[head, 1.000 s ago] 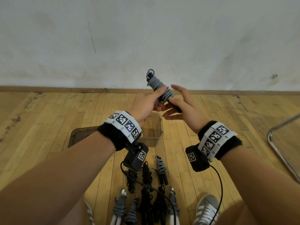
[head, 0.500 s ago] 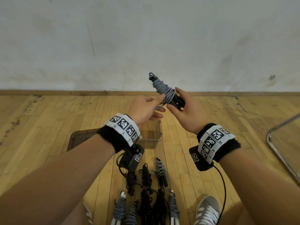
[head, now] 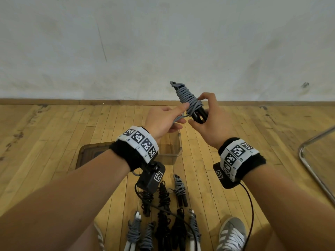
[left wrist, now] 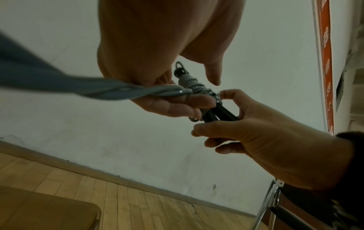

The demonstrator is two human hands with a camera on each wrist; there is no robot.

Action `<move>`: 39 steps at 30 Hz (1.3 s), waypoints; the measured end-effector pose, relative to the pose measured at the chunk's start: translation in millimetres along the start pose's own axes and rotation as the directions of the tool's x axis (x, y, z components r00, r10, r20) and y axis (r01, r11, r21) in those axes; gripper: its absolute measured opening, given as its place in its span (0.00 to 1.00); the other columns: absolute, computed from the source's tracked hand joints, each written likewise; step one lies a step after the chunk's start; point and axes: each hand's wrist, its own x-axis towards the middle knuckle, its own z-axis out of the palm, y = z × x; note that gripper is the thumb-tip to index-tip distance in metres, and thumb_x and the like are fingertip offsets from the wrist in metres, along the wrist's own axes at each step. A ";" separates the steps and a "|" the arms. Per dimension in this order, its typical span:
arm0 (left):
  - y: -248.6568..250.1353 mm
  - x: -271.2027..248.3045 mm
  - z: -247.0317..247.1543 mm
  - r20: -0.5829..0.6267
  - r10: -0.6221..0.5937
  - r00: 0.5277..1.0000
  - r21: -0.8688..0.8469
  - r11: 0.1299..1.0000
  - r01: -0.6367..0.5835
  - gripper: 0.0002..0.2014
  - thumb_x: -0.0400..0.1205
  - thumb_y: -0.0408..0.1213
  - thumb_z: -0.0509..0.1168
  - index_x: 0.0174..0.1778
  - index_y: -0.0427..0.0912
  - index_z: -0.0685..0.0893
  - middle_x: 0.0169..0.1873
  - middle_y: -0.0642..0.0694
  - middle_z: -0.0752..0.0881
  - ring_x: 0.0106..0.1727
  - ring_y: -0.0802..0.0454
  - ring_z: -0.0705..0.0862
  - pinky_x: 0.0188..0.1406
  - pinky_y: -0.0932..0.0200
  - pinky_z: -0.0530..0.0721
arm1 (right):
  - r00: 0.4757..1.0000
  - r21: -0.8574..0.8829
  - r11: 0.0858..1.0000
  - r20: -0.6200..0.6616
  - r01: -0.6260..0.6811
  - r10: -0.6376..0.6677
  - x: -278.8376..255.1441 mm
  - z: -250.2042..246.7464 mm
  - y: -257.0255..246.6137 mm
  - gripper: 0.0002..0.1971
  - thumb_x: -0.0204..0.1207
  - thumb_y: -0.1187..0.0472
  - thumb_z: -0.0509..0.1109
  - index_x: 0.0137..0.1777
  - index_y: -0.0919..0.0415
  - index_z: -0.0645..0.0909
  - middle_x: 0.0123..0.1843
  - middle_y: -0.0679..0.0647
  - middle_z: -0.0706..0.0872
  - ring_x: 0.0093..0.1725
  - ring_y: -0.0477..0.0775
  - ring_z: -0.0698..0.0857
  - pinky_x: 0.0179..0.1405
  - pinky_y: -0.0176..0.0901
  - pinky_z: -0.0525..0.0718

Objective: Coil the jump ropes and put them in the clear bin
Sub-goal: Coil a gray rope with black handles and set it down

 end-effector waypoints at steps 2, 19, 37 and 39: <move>-1.2 -0.9 1.6 -0.002 0.001 1.000 0.011 1.000 -0.001 0.27 0.77 0.63 0.75 0.53 0.39 0.91 0.38 0.47 0.95 0.36 0.53 0.92 0.44 0.55 0.91 | 0.999 -0.055 0.998 0.027 0.039 -0.037 -2.1 5.4 -0.6 0.31 0.77 0.60 0.77 0.72 0.45 0.63 0.43 0.48 0.88 0.35 0.52 0.88 0.33 0.56 0.90; -0.5 5.2 -7.0 0.084 0.045 0.995 0.006 0.999 -0.045 0.19 0.85 0.56 0.68 0.63 0.47 0.88 0.48 0.49 0.95 0.46 0.52 0.94 0.56 0.50 0.89 | 0.965 0.470 0.875 0.263 -0.117 -0.012 2.5 2.5 -0.5 0.23 0.91 0.55 0.60 0.84 0.51 0.64 0.54 0.51 0.89 0.47 0.49 0.91 0.52 0.49 0.92; 3.2 3.3 -7.4 0.063 0.047 0.997 -0.046 0.998 -0.044 0.17 0.81 0.55 0.74 0.58 0.46 0.92 0.48 0.51 0.95 0.46 0.51 0.94 0.42 0.58 0.87 | 0.999 0.094 0.995 0.031 -0.024 0.022 0.1 3.9 -4.9 0.40 0.76 0.50 0.80 0.86 0.46 0.64 0.59 0.45 0.88 0.55 0.45 0.87 0.52 0.33 0.82; 1.8 3.5 -8.1 0.027 0.051 0.998 -0.022 0.998 -0.050 0.17 0.81 0.56 0.74 0.56 0.46 0.92 0.46 0.52 0.95 0.43 0.54 0.94 0.39 0.59 0.84 | 0.999 0.129 0.991 0.043 -0.030 0.025 -1.1 5.3 -7.9 0.41 0.74 0.50 0.82 0.83 0.44 0.64 0.52 0.37 0.83 0.48 0.37 0.84 0.43 0.26 0.78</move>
